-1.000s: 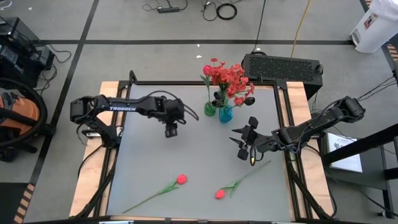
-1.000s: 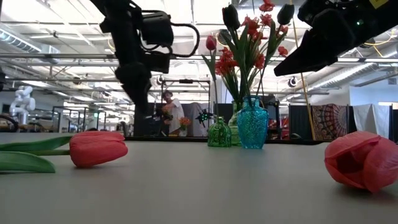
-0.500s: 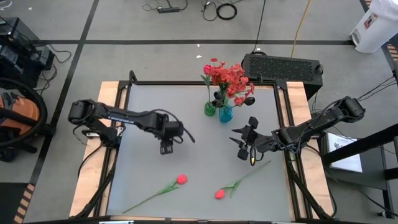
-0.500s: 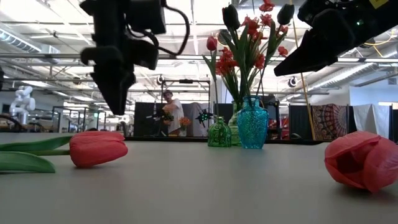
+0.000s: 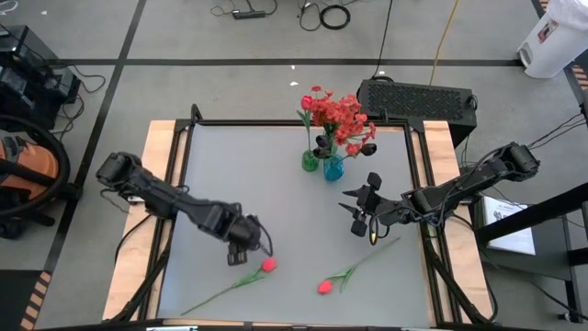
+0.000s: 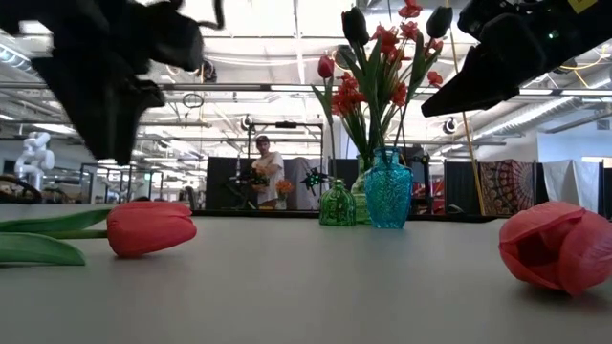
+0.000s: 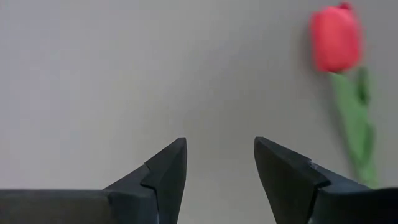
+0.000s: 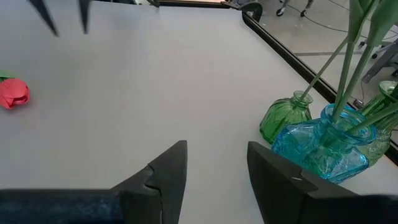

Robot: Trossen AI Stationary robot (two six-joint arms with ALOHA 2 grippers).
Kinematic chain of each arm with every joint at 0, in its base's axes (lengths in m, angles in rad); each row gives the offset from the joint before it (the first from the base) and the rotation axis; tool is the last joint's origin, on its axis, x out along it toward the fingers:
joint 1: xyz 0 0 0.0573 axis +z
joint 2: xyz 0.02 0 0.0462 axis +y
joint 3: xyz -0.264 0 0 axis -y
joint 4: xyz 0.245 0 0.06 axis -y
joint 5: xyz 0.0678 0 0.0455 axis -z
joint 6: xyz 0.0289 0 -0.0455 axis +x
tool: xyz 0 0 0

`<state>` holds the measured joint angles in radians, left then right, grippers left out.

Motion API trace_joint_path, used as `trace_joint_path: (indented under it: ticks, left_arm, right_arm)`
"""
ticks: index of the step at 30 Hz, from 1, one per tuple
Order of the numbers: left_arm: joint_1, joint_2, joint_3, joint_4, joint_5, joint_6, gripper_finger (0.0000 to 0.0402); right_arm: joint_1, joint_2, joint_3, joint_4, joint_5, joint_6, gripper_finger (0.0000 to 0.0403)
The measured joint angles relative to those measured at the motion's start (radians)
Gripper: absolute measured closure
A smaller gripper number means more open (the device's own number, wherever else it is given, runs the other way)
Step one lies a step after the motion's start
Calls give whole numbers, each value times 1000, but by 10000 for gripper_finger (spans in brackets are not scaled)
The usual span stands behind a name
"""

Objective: Sort flowers into vase by color
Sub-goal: Put the left pink flower into the bottom green vase

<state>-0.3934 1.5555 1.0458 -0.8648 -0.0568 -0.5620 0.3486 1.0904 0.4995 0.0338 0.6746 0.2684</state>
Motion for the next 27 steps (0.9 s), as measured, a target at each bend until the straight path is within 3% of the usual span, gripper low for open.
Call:
trace_joint_path:
  ticks: [7,16,27]
  left_arm:
    - [-147,0,0,107,-64,-218,207]
    - [-280,0,0,295,-106,-359,207]
    - [-373,0,0,310,-157,-699,207]
  right_arm:
    - [0,0,0,0,0,0,243]
    - [0,0,0,0,0,0,243]
    - [0,0,0,0,0,0,243]
